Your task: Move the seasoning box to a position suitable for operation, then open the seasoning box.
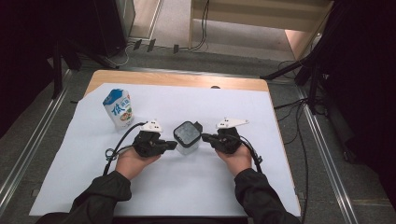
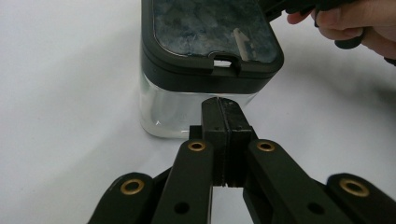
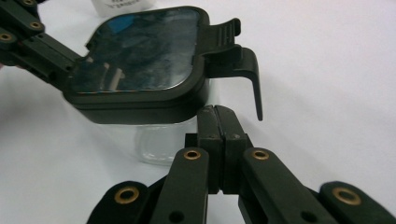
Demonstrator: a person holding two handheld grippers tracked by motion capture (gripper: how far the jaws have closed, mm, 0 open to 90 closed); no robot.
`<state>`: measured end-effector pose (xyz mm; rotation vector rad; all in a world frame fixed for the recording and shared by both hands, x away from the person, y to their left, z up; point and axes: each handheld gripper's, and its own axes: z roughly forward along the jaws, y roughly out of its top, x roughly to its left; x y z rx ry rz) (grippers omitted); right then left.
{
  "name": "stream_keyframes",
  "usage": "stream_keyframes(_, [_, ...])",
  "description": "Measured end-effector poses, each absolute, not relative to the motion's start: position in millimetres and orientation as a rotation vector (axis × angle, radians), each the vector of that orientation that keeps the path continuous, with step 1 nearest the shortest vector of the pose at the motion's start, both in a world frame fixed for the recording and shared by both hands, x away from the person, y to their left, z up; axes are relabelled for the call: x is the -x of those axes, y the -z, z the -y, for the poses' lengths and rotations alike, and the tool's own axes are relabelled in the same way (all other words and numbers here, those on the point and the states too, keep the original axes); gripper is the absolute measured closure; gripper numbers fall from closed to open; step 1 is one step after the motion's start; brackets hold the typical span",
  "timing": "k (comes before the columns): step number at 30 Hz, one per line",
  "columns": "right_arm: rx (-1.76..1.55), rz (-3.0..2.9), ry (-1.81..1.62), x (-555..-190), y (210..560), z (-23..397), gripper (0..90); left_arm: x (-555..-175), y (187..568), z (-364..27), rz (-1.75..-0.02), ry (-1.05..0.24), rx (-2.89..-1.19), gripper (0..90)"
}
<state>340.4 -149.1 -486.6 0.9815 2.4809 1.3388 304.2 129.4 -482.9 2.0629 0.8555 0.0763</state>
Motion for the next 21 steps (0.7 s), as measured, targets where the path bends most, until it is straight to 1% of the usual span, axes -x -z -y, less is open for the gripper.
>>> stream_keyframes(7, [-1.011,-2.485,-1.327,-345.8,491.6,145.2,90.0,-307.3,485.2,-129.1,-0.867,-0.07,-2.037,90.0])
stream_keyframes(21, [-1.052,-2.477,-1.32,-346.3,493.4,142.3,90.0,-311.7,485.8,-132.0,-0.881,-0.068,-2.04,90.0])
